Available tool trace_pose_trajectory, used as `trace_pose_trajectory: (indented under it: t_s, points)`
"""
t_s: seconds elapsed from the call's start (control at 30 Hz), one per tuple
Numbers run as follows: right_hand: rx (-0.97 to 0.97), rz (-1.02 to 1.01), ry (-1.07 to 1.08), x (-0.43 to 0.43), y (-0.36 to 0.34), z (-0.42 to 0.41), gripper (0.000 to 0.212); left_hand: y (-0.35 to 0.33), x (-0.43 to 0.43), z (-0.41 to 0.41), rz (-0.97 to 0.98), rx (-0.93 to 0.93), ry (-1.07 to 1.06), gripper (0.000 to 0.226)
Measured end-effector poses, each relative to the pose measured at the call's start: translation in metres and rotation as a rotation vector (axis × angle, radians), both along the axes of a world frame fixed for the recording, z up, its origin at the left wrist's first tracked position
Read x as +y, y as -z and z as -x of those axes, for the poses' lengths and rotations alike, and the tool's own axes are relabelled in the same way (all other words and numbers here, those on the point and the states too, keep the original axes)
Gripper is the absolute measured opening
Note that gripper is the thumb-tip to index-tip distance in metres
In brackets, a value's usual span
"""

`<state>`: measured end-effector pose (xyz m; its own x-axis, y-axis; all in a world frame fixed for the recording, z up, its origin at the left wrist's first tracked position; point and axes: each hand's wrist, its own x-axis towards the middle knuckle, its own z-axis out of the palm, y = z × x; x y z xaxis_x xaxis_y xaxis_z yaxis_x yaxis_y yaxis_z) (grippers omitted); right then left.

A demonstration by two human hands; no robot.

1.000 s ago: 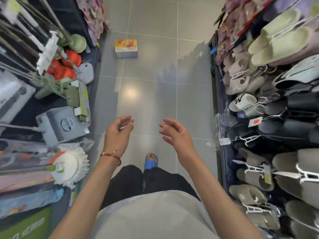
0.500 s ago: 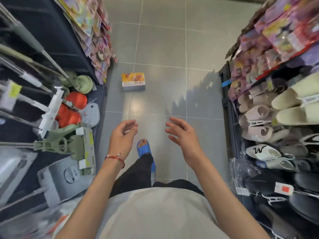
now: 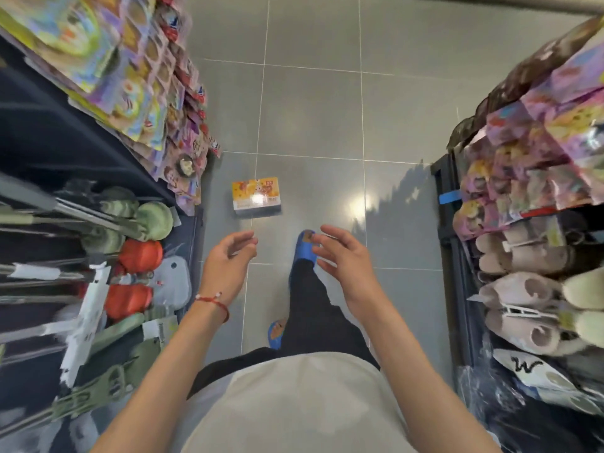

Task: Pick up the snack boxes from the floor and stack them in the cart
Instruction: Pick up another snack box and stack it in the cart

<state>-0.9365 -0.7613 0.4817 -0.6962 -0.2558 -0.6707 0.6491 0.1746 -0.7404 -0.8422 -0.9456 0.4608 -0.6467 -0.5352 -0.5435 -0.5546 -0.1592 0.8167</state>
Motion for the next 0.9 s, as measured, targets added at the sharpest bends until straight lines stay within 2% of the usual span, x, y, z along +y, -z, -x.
trace_pose_trajectory:
  t_s: [0.3,0.5,0.73,0.9]
  points:
    - [-0.093,-0.104,-0.11,-0.092,0.035,0.165,0.03,0.031,-0.078,0.154,-0.026,-0.146,-0.051,0.017]
    - [-0.156,-0.16,-0.175,-0.136,0.073,0.232,0.029,0.074,-0.121,0.22,-0.083,-0.221,-0.129,0.019]
    - [-0.214,-0.257,-0.151,-0.186,0.177,0.268,0.03,0.185,-0.174,0.26,-0.161,-0.348,-0.161,0.019]
    - [-0.264,-0.311,-0.037,-0.206,0.264,0.276,0.025,0.278,-0.203,0.272,-0.176,-0.402,-0.125,0.016]
